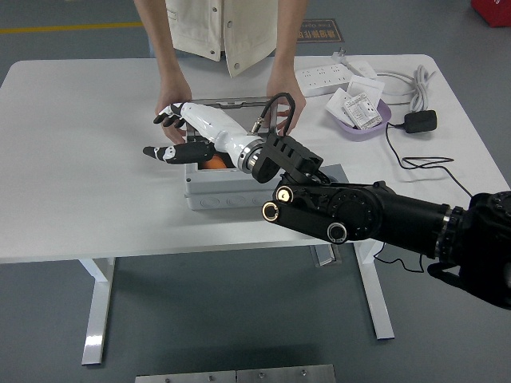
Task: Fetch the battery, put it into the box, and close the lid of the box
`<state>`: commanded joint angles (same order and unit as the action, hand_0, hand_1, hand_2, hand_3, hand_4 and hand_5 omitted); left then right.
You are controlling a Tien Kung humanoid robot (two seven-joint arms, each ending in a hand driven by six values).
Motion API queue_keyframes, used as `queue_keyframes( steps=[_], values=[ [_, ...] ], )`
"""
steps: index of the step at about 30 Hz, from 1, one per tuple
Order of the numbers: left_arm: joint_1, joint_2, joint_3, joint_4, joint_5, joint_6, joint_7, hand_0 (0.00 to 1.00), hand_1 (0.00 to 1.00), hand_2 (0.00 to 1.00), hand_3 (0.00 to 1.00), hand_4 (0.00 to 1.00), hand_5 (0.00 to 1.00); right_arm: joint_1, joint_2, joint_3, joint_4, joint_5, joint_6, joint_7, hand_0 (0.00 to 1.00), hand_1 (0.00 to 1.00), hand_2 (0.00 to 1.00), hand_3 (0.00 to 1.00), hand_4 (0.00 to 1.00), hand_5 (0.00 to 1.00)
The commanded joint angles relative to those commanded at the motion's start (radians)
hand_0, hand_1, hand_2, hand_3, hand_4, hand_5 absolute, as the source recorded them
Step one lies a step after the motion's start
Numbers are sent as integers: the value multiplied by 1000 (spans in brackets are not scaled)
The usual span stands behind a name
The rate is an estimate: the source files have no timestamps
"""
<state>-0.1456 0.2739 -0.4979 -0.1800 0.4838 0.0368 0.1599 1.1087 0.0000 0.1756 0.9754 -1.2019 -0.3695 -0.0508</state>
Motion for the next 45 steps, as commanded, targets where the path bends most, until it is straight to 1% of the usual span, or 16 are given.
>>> queue_keyframes(
  steps=[4, 9, 13, 20, 21, 25, 29, 35, 40, 45],
  values=[
    [-2, 1, 10, 0, -9, 0, -2, 632, 776, 684, 706, 681, 232, 31, -9, -2, -24, 14, 3, 3, 840, 721, 716, 763, 854, 653],
    [-3, 3, 7, 0, -2, 0, 0, 631, 776, 683, 705, 679, 230, 69, -25, -31, -93, 42, 5, 10, 841, 721, 715, 759, 841, 644],
    [-5, 6, 0, 0, 8, 0, 3, 631, 776, 683, 705, 679, 230, 94, -30, -67, -152, 78, 8, 14, 841, 721, 715, 759, 841, 644],
    [-17, 10, 11, 0, 7, -2, 1, 631, 776, 682, 705, 678, 225, 111, -20, -124, -235, 158, 8, 29, 844, 731, 729, 760, 837, 644],
    [-19, 11, 14, 0, 6, -2, 1, 631, 776, 681, 706, 676, 222, 112, -19, -131, -245, 169, 8, 31, 857, 769, 774, 771, 839, 648],
    [-27, 13, 43, 0, -15, -3, -6, 631, 776, 681, 706, 676, 222, 112, -16, -159, -287, 217, 9, 40, 857, 769, 774, 771, 839, 648],
    [-29, 13, 50, 0, -19, -3, -8, 631, 777, 681, 706, 676, 220, 109, -14, -159, -315, 233, 19, 38, 863, 772, 779, 779, 841, 655],
    [-27, 11, 48, 0, -17, -3, -7, 631, 776, 681, 707, 675, 218, 90, -12, -146, -323, 213, 35, 30, 870, 773, 782, 788, 851, 669],
    [-26, 10, 44, 0, -16, -3, -7, 631, 777, 681, 707, 675, 218, 73, -15, -147, -299, 183, 36, 26, 868, 773, 783, 789, 851, 673],
    [-26, 9, 46, 0, -24, -2, -9, 631, 777, 681, 708, 675, 217, 63, -23, -156, -262, 156, 28, 25, 868, 772, 783, 791, 850, 674]
  ],
)
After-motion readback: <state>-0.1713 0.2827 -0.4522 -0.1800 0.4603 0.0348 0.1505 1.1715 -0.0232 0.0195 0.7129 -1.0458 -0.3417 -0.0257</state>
